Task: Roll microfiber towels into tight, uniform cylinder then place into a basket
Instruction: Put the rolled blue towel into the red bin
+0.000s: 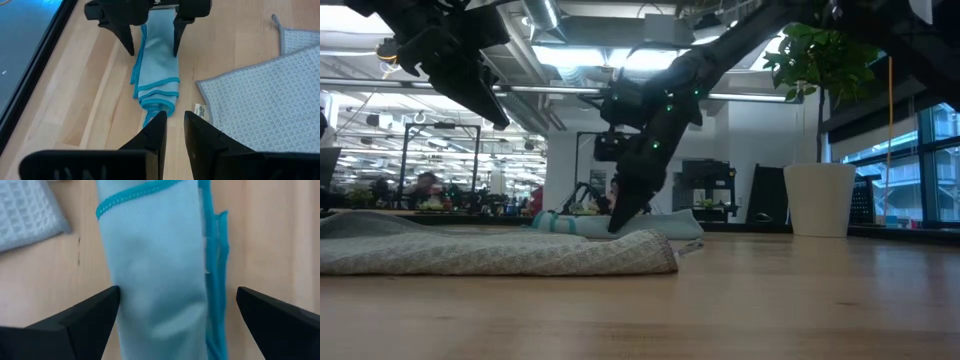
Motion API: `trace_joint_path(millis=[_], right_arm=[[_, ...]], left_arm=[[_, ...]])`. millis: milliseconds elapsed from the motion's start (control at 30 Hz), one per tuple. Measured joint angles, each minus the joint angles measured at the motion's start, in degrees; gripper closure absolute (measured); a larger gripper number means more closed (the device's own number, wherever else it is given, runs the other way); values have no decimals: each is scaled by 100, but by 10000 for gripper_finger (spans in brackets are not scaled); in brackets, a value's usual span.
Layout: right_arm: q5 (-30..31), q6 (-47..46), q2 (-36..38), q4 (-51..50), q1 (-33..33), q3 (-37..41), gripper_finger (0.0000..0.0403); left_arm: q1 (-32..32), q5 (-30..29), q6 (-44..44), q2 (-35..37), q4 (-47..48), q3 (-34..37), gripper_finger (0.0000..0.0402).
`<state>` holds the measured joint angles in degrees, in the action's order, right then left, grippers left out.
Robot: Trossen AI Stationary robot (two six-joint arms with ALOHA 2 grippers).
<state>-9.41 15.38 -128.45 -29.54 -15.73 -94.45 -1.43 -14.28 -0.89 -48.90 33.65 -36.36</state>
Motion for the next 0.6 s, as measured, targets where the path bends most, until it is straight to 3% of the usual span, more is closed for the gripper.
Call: trace_joint_path(millis=[600], right_arm=[[-213,13,-185,123,-19,-17,3]], left_arm=[[0,0,0,0,12,0,345]])
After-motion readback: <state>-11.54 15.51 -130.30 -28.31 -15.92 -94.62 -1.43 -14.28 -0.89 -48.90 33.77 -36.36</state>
